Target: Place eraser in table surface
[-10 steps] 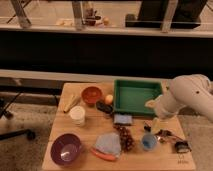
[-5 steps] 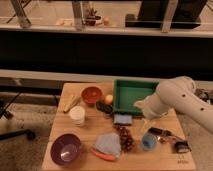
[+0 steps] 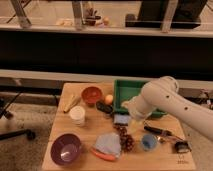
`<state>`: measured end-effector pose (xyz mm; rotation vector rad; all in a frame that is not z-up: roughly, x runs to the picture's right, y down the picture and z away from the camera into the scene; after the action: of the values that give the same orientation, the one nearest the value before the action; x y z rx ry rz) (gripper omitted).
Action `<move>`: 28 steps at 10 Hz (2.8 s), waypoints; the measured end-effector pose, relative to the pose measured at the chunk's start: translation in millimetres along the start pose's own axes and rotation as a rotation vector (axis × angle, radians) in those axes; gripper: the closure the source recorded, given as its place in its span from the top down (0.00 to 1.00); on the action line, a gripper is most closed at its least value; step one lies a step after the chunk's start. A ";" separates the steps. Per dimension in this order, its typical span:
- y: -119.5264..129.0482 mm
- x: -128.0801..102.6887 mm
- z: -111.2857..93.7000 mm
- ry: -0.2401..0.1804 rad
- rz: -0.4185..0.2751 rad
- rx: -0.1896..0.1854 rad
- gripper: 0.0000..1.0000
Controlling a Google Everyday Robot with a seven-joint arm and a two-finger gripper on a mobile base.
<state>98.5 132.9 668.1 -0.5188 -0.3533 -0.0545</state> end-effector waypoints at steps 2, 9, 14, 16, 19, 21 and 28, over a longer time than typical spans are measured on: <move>0.5 -6.4 4.7 -0.007 -0.011 -0.003 0.80; -23.6 -42.9 30.6 -0.035 -0.032 -0.008 0.80; -44.2 -53.1 52.4 -0.035 -0.043 -0.005 0.80; -54.1 -53.3 60.9 -0.039 -0.041 -0.005 0.80; -64.8 -51.9 69.1 -0.047 -0.032 -0.005 0.80; -71.7 -52.1 76.0 -0.053 -0.031 -0.010 0.80; -85.5 -67.4 100.9 -0.063 -0.048 -0.029 0.80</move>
<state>-8.7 106.0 767.3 -0.5412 -0.4276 -0.0900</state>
